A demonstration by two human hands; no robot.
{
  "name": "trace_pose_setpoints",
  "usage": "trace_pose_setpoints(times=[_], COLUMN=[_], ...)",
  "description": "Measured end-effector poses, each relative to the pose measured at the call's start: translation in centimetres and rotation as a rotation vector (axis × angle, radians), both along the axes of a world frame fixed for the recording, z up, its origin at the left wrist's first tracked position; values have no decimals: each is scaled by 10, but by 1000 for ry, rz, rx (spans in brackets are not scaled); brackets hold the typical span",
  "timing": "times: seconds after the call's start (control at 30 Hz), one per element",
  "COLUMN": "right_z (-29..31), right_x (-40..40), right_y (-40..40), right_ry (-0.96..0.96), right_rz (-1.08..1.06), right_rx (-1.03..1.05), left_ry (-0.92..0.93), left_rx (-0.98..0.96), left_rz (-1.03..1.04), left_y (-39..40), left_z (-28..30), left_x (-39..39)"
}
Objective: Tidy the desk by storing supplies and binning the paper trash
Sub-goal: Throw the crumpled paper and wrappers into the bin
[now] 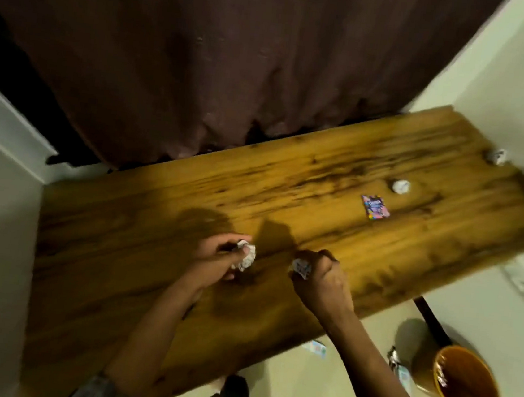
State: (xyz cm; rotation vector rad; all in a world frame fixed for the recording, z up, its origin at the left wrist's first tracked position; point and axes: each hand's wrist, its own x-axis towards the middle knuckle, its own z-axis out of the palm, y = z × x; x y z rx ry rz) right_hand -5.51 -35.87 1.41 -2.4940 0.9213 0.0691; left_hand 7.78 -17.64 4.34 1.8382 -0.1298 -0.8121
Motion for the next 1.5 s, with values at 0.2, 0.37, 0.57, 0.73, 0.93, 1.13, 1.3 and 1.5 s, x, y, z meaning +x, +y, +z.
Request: trace_pose_setpoints(times=[0.2, 0.37, 0.57, 0.73, 0.93, 1.13, 1.3, 1.5], right_z=[37, 58, 70, 69, 51, 33, 10, -22], right_x=[-106, -199, -308, -364, -401, -429, -448, -479], right_y=[-61, -105, -152, -183, -221, -281, -319, -338], right_ry=[-107, -135, -181, -232, -312, -332, -311, -286], right_rz=[-131, -259, -445, -634, -776, -901, -1030, -1175], right_rx=[49, 24, 15, 28, 98, 88, 161, 263], left_ry=[-40, -70, -76, -63, -26, 31, 55, 79], left_rx=[-24, -82, -93, -75, -57, 27, 102, 186], left_rz=[-156, -271, -467, -614, -719, -814, -883, -963], left_y=[-86, -154, -234, -291, -361, -424, -468, -510], left_z=[16, 24, 23, 20, 7, -33, -60, -71], left_x=[-93, -170, -264, -312, -347, -363, -381, -419])
